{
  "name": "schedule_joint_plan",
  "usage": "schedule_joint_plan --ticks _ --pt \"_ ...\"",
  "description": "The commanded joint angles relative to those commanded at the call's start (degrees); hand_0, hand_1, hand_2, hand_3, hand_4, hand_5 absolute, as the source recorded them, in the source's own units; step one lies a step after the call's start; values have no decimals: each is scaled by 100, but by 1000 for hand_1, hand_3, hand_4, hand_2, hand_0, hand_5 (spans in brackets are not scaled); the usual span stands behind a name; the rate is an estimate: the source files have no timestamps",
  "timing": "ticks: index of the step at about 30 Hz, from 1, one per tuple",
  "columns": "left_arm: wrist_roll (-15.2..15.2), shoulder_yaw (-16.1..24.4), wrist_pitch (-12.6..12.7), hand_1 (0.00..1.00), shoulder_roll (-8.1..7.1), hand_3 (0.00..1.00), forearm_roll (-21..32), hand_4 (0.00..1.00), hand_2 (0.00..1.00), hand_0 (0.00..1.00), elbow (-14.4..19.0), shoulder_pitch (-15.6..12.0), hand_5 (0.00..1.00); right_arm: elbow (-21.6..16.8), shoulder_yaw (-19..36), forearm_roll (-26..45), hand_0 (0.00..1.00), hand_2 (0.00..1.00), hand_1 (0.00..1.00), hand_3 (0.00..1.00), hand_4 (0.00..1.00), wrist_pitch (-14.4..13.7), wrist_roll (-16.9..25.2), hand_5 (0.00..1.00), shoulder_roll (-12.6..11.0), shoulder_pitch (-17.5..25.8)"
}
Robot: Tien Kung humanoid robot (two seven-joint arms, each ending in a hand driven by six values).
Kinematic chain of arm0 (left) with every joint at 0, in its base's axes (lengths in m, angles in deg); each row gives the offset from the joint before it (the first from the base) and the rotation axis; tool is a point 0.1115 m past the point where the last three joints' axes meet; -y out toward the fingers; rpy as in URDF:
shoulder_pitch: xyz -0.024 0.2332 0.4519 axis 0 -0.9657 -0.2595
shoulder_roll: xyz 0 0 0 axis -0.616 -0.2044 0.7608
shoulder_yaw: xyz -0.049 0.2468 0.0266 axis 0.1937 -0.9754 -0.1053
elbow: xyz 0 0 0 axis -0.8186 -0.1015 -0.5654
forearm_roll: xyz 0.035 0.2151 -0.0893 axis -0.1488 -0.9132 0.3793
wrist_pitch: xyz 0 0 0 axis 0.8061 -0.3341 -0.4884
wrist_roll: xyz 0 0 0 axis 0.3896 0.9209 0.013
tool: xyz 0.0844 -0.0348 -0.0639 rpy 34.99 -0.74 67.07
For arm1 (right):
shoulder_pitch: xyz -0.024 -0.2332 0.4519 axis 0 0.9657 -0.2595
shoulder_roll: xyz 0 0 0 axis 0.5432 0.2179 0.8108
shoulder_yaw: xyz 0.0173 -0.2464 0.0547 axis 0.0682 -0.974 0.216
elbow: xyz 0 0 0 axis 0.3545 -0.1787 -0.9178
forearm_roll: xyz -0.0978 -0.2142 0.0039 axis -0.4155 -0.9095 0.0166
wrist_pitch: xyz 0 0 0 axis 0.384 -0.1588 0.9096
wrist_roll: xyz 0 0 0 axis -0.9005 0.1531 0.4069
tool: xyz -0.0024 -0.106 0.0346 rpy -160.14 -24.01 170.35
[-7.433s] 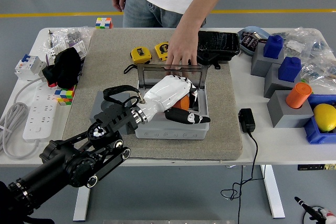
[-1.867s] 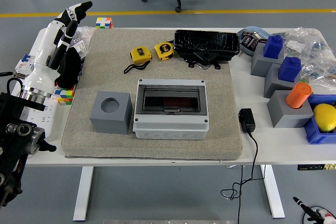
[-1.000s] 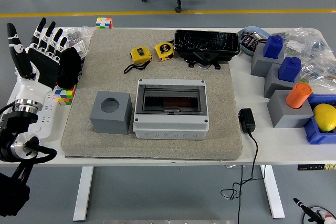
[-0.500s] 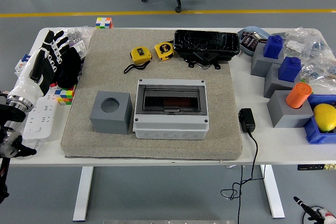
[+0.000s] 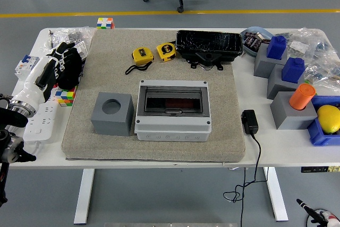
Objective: Fetch the battery,place it into the box,close the lid of the box
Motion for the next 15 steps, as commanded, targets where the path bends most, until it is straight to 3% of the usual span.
schedule_joint_plan --ticks 15 --pt "-176 -35 276 864 30 822 239 998 835 852 -49 -25 998 0 37 -10 890 807 863 847 998 -1 -1 998 19 7"
